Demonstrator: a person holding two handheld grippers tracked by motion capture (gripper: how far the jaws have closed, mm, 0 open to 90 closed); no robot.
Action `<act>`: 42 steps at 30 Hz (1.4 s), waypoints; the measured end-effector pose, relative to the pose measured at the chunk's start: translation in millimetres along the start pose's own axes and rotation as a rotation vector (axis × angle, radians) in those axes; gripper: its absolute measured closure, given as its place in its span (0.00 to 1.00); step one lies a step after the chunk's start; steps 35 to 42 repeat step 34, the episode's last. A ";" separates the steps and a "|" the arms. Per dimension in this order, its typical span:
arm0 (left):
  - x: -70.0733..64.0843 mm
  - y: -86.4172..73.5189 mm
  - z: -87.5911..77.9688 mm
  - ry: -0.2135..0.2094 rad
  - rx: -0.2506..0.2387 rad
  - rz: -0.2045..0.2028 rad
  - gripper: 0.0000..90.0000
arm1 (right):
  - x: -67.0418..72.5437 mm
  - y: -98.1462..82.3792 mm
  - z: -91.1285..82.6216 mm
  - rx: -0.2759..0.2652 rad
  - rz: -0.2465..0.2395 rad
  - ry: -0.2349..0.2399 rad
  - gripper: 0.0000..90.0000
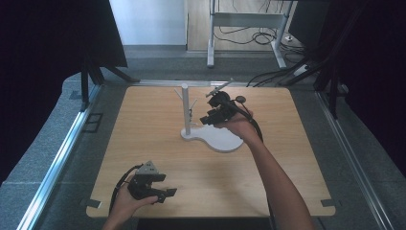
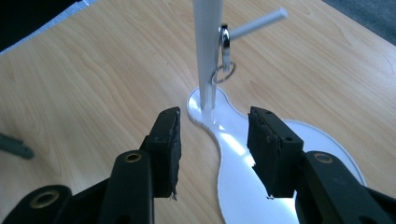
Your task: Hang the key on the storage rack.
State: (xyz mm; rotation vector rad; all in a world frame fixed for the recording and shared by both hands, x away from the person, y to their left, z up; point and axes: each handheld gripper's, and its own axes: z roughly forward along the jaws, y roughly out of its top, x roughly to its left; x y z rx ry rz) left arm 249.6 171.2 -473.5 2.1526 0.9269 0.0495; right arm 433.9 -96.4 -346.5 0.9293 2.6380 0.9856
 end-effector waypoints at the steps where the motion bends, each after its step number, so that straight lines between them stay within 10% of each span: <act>1: -0.1 -0.1 0.6 0.001 0.000 -0.002 0.31 | 1.4 -11.9 -7.3 -0.023 0.008 -0.001 0.59; 21: 3.2 -1.5 3.2 0.023 0.016 -0.019 0.31 | 6.4 -162.6 -30.5 -0.115 0.078 -0.004 0.56; 42: 3.9 -1.3 3.2 0.023 0.015 -0.016 0.30 | 11.8 -184.4 -31.8 -0.147 0.090 -0.028 0.52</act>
